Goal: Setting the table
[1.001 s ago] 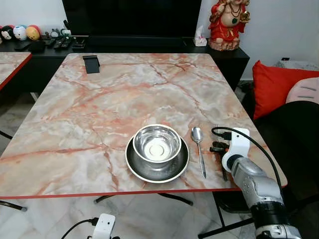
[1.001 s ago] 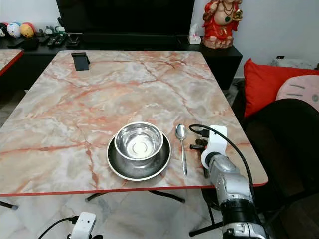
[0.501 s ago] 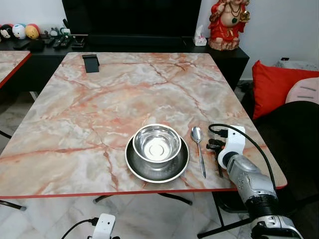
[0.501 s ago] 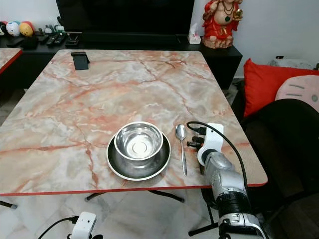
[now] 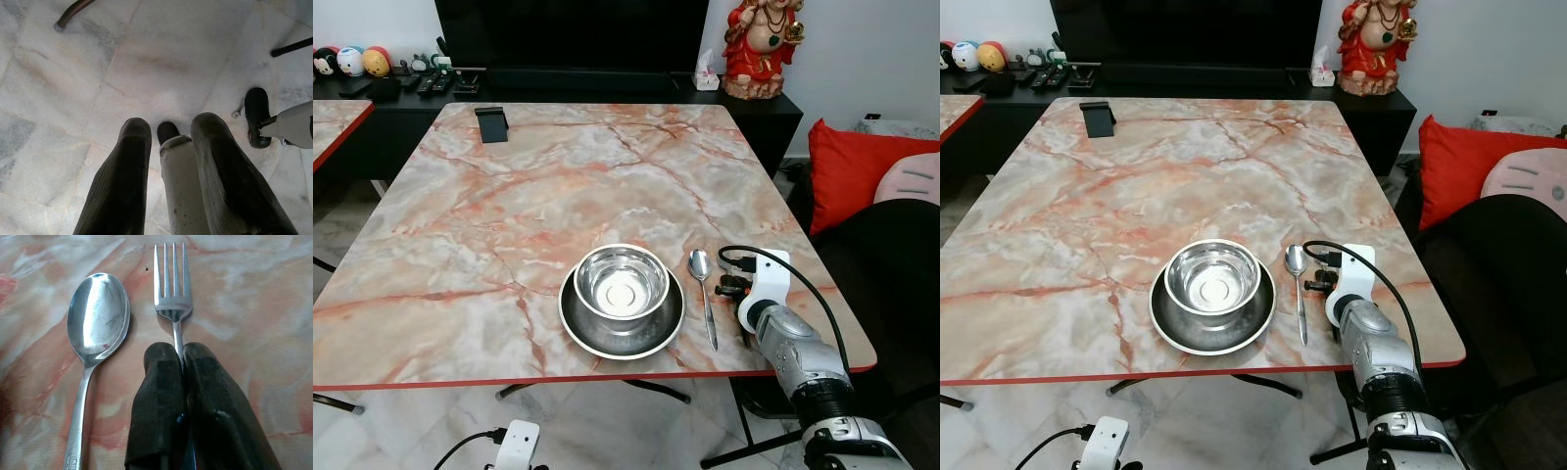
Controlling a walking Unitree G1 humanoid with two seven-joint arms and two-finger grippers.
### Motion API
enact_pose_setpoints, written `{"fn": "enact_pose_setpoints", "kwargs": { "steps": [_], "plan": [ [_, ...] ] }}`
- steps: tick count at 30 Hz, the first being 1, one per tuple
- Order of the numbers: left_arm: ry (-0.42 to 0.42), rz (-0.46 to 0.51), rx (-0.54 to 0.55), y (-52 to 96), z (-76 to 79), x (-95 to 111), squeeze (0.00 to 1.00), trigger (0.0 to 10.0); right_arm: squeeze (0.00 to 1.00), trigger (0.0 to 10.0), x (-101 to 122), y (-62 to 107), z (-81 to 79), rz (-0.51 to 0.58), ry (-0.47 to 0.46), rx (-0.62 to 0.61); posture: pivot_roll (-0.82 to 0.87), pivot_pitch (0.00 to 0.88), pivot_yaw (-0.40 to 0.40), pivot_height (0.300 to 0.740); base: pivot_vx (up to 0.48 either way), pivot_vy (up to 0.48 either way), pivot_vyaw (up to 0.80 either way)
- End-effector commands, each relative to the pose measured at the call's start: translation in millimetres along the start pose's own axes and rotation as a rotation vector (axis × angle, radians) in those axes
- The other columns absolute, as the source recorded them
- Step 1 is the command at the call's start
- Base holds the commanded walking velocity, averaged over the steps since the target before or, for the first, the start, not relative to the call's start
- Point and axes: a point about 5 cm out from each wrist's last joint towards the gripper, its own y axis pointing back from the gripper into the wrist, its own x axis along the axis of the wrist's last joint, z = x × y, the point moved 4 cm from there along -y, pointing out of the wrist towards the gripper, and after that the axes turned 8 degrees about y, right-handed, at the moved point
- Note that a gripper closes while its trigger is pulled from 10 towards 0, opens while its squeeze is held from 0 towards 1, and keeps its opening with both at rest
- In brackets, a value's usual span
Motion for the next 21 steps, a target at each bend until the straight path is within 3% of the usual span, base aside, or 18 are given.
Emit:
{"fn": "enact_pose_setpoints", "kwargs": {
  "steps": [1, 9, 11, 12, 14, 21],
  "plan": [
    [0.010, -0.011, 0.006, 0.0, 0.2, -2.1, 0.00, 10.0, 0.00, 10.0, -0.8, -1.1, 1.2, -0.010, 0.011, -0.002, 0.00, 0.000, -0.023, 0.740, 0.000, 0.000, 0.00],
    [0.009, -0.011, 0.007, 0.0, -0.2, -2.0, 0.00, 10.0, 0.00, 10.0, -2.4, -1.9, 0.0, -0.012, 0.015, 0.005, 0.01, 0.000, -0.024, 0.740, 0.000, 0.000, 0.00],
    [0.008, -0.012, 0.008, 0.0, -0.2, -2.1, 0.00, 10.0, 0.10, 10.0, -2.5, -2.1, 0.2, -0.011, 0.015, 0.005, 0.01, 0.000, -0.024, 0.740, 0.000, 0.000, 0.00],
    [0.008, -0.012, 0.008, 0.0, -0.3, -2.1, 0.00, 10.0, 0.20, 10.0, -2.4, -2.1, 0.2, -0.010, 0.014, 0.005, 0.01, 0.000, -0.024, 0.740, 0.000, 0.000, 0.00],
    [0.008, -0.012, 0.007, 0.0, -0.2, -2.1, 0.00, 10.0, 0.25, 10.0, -2.0, -2.2, -0.1, -0.008, 0.013, 0.006, 0.01, 0.000, -0.024, 0.740, 0.000, 0.000, 0.00],
    [0.009, -0.010, 0.007, -0.1, 0.1, -1.8, 0.00, 10.0, 0.25, 10.0, -1.6, -2.9, 0.0, -0.007, 0.016, 0.006, 0.01, 0.000, -0.024, 0.740, 0.000, 0.000, 0.00]
  ]
}}
